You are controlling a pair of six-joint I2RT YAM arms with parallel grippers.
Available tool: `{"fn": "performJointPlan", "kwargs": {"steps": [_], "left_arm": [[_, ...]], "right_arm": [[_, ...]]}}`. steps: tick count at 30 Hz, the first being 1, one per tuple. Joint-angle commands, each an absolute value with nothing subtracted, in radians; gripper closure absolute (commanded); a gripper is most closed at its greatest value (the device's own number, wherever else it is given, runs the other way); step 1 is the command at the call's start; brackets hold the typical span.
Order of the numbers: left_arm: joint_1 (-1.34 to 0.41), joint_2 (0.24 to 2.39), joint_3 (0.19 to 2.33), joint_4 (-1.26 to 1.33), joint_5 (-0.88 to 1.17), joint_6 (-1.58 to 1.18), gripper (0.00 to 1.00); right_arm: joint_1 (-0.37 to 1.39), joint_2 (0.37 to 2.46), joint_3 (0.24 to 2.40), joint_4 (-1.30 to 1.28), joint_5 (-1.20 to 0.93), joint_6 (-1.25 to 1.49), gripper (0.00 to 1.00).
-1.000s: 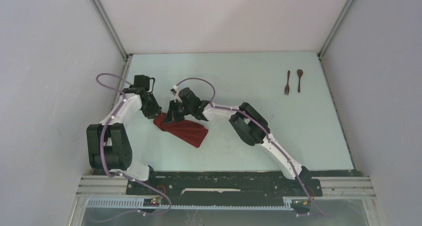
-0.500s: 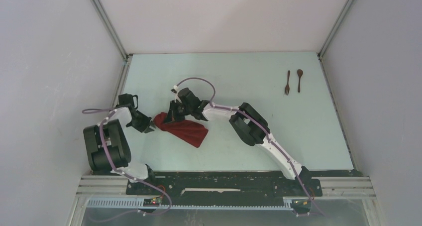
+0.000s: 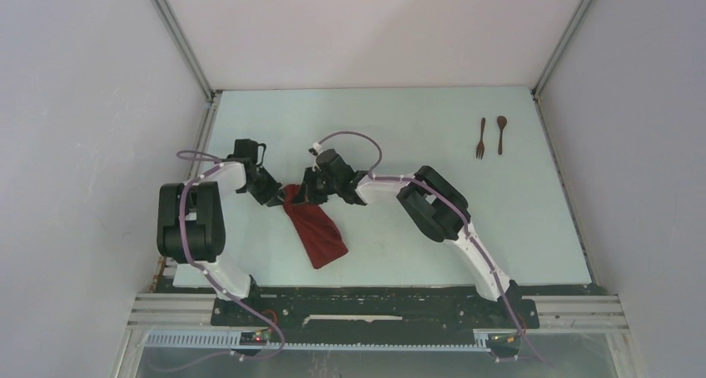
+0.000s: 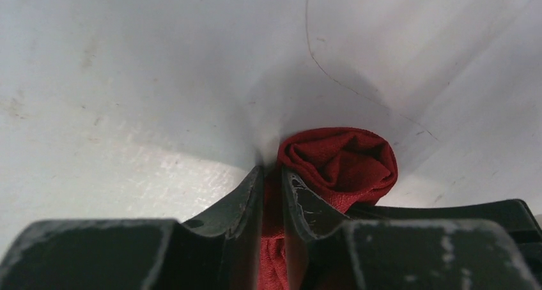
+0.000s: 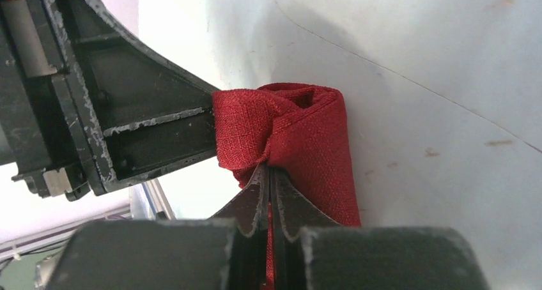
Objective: Fold the napkin into a case and place the utensils inside
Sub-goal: Place the smaller rectangle folded napkin at the center of the board.
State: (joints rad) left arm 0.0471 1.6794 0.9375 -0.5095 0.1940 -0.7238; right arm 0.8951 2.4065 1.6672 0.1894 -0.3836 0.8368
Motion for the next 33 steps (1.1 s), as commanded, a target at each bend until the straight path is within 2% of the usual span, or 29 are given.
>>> {"fn": "performJointPlan", "kwargs": {"steps": [1,4,7,12,15,19,22,24,29,33], "left_arm": [[0.008,1.604,0.906,-0.505,0.195,-0.704,0.73],[0.009,1.530,0.926,-0.578,0.096,-0.625,0.68],[0.008,1.458,0.951,-0.613,0.073,-0.549,0.60],[0.009,1.465,1.024,-0.705,0.153,-0.436,0.58],[0.008,1.468,1.028,-0.723,0.160,-0.407,0.59],[-0.006,1.485,1.025,-0.729,0.162,-0.382,0.61],[-0.046,1.532,1.061,-0.760,0.154,-0.344,0.68],[-0.065,1.554,1.077,-0.768,0.153,-0.334,0.68],[-0.104,1.605,1.113,-0.775,0.101,-0.327,0.67],[-0.132,1.653,1.166,-0.807,0.032,-0.326,0.69]], "right_arm": [[0.880,2.357,1.616,0.246,-0.398,0.900,0.96],[0.867,2.364,1.610,0.280,-0.425,0.941,0.92],[0.858,2.359,1.617,0.288,-0.460,0.917,0.80],[0.833,2.322,1.597,0.316,-0.555,0.802,0.53],[0.829,2.303,1.596,0.253,-0.530,0.679,0.46],[0.855,2.298,1.602,0.181,-0.466,0.556,0.47],[0.883,2.298,1.611,0.141,-0.398,0.482,0.58],[0.897,2.301,1.615,0.135,-0.387,0.462,0.62],[0.911,2.314,1.621,0.148,-0.367,0.481,0.61],[0.911,2.330,1.641,0.133,-0.357,0.511,0.74]]}}
